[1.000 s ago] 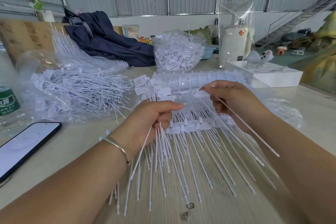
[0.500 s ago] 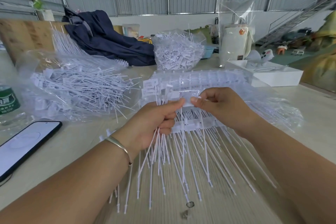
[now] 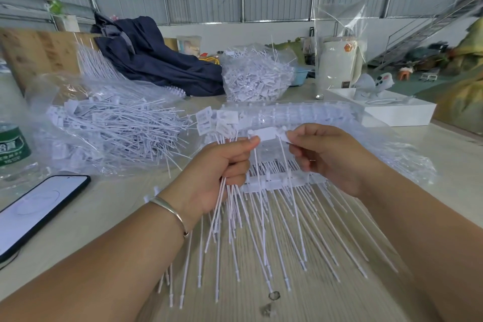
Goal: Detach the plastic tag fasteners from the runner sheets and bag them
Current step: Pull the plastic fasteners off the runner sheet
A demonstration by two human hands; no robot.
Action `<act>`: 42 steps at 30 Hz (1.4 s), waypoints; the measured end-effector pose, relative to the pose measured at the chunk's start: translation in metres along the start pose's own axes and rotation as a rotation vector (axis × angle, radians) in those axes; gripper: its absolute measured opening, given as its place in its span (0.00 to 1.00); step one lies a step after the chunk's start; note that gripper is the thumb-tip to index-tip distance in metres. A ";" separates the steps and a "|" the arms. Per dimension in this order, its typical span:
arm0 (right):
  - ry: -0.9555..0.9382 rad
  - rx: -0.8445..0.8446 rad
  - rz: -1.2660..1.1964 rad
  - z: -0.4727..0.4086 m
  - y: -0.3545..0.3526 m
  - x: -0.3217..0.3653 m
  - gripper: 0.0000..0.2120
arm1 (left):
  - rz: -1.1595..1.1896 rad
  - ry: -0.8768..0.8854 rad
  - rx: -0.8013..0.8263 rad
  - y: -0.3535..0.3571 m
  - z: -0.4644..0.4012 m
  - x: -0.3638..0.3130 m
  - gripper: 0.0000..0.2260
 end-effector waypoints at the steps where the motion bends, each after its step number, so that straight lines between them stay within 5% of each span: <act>1: 0.026 0.040 -0.040 0.000 0.003 -0.001 0.08 | 0.040 -0.008 0.030 0.002 0.000 0.000 0.11; 11: 0.089 0.363 -0.306 0.008 0.042 -0.011 0.07 | 0.112 -0.088 0.277 0.030 0.012 0.007 0.07; 16: 0.069 0.281 -0.349 0.005 0.037 -0.006 0.05 | 0.253 -0.061 0.275 0.029 0.008 -0.002 0.06; 22: 0.014 0.110 -0.309 0.002 0.019 0.001 0.09 | 0.288 -0.144 0.042 0.009 0.004 0.006 0.07; 29: -0.216 -0.091 0.026 0.005 0.013 0.009 0.12 | 0.244 -0.165 0.132 0.022 0.006 0.011 0.13; 34: -0.336 -0.205 0.139 0.009 0.010 0.018 0.13 | 0.098 -0.118 0.139 0.023 0.004 0.007 0.07; 37: -0.365 -0.207 0.231 0.009 0.012 0.019 0.15 | 0.002 -0.104 0.136 0.022 0.005 0.004 0.13; 40: -0.288 -0.093 0.233 0.008 0.022 0.013 0.14 | -0.151 -0.080 0.116 0.022 0.008 0.002 0.07; 42: -0.188 -0.003 0.203 0.008 0.031 0.006 0.13 | -0.171 -0.069 0.056 0.016 0.006 0.001 0.15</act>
Point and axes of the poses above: each hand's wrist, its own z-axis away from the middle knuckle, its own y-axis out of the palm, x = y × z, the point moved 7 cm from there along -z, towards the middle knuckle, and after that the axes turned 10 degrees about -z, right-handed, at the moved point
